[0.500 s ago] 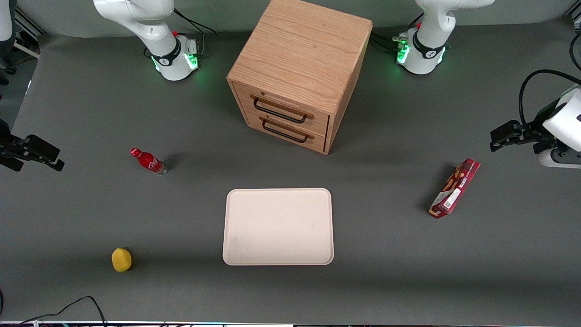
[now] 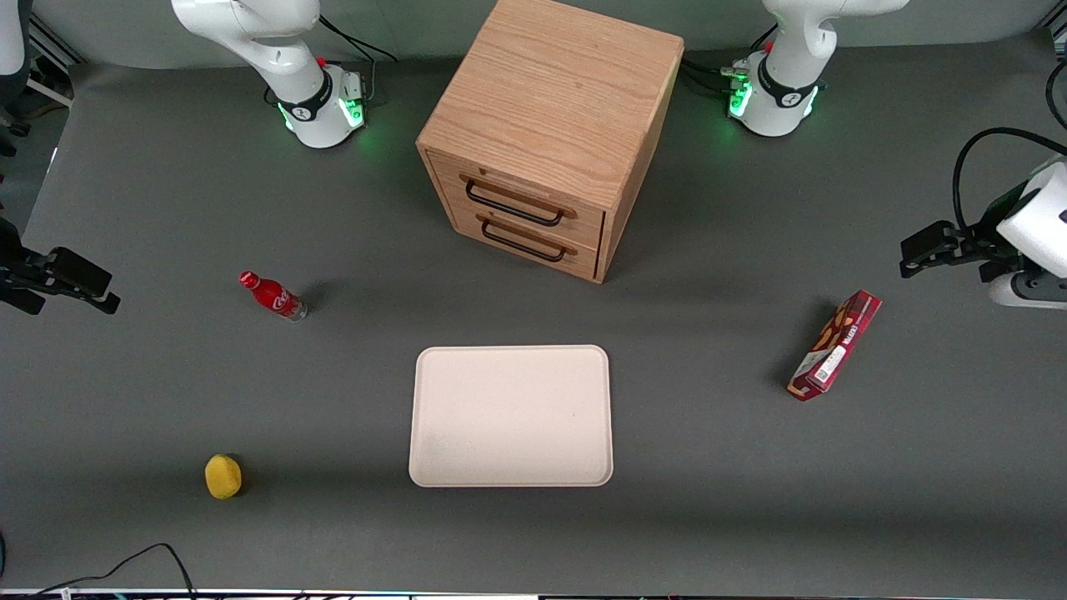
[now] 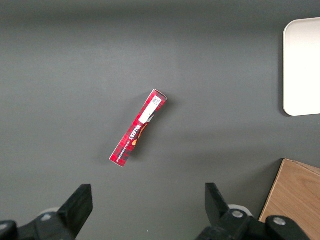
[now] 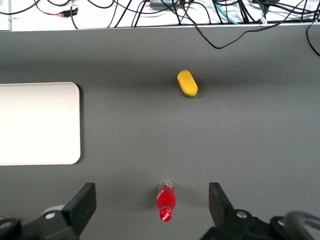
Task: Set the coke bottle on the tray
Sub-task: 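Move the right gripper out toward the red Coca-Cola bottle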
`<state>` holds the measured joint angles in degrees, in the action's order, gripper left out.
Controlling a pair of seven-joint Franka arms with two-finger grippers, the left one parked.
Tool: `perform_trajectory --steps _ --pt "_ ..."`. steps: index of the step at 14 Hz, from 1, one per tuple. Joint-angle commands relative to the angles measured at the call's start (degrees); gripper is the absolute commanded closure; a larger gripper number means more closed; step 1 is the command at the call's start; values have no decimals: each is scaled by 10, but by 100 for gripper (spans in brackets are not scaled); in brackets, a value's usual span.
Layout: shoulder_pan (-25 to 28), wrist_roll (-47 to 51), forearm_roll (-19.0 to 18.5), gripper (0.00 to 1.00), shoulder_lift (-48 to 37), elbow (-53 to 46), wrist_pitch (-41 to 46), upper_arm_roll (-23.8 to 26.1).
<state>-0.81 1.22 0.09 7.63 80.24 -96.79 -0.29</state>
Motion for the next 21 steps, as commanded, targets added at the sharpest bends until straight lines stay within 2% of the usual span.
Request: perform_trajectory --steps 1,18,21 --pt "-5 9 5 0 2 -7 3 6" --pt "-2 4 5 0 12 -3 4 6" --pt "0 4 5 0 15 32 9 6"
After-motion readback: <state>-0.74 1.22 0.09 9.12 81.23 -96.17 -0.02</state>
